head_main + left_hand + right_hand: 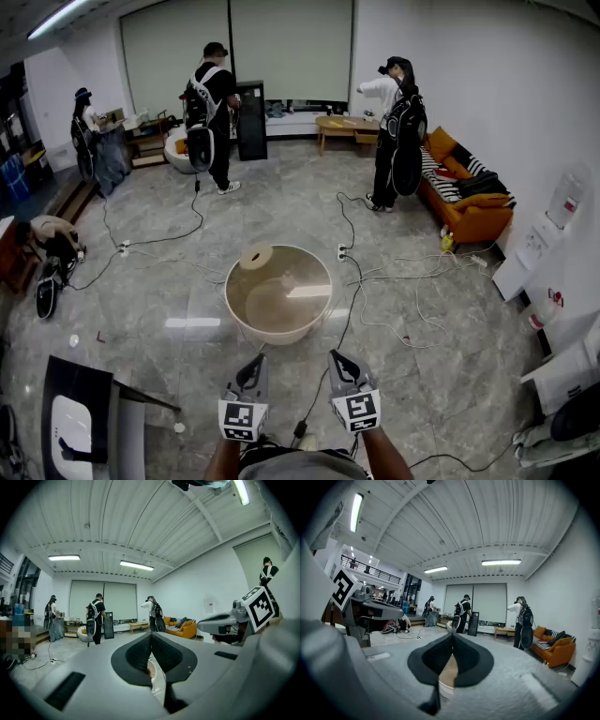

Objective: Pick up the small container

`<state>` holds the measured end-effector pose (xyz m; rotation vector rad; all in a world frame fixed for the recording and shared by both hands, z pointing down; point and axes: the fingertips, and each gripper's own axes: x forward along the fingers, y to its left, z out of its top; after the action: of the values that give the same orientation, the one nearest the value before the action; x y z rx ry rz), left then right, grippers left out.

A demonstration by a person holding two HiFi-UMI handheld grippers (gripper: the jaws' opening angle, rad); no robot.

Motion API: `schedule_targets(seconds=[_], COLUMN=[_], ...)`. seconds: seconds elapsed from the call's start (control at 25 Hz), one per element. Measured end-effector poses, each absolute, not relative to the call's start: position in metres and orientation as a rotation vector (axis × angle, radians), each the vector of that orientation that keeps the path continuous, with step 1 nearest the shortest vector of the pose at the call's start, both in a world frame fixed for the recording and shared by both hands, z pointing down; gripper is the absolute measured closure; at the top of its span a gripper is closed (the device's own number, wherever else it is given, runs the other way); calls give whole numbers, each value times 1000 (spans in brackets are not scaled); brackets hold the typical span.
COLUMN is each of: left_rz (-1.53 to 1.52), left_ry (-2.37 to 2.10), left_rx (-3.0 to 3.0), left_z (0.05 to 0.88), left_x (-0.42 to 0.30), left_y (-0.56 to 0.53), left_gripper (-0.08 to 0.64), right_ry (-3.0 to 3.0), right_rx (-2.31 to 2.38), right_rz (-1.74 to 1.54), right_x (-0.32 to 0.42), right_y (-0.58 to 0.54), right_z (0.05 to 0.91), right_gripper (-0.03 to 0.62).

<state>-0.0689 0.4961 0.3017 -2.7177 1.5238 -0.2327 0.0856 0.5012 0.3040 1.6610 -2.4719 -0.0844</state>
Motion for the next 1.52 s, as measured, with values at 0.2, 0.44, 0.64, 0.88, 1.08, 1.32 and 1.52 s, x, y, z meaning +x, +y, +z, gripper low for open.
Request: schedule_targets(seconds=[0.2, 0.44, 0.64, 0.88, 1.08, 1.32, 1.52], left_rz=[-232, -233, -247, -252, -259, -259, -248], left_ry=[1538, 1538, 1538, 1525, 1521, 1478, 1469], left_rx=[-2712, -2702, -2697, -2698, -2701, -2720, -2744], left_z=[302, 301, 300, 300, 304, 304, 301], left_x=[-62, -56, -42, -30, -22, -14, -14], left_y=[490, 488, 481, 460, 418, 350, 278], left_gripper=[541, 541, 541, 541, 541, 541, 541], right_ry=[-2486, -2478, -2487, -2493, -2489, -2459, -2445], right_rx=[1667, 1664, 1655, 1660, 1664, 1695, 1693], right_rz=[-86, -77, -67, -60, -42, -35, -25], right_x=[94, 103, 114, 123, 129, 136, 133], right_y=[497, 494, 487, 465, 427, 361, 294], right_z=[300, 305, 305, 308, 313, 315, 310], right_gripper=[592, 591, 592, 591, 591, 591, 591])
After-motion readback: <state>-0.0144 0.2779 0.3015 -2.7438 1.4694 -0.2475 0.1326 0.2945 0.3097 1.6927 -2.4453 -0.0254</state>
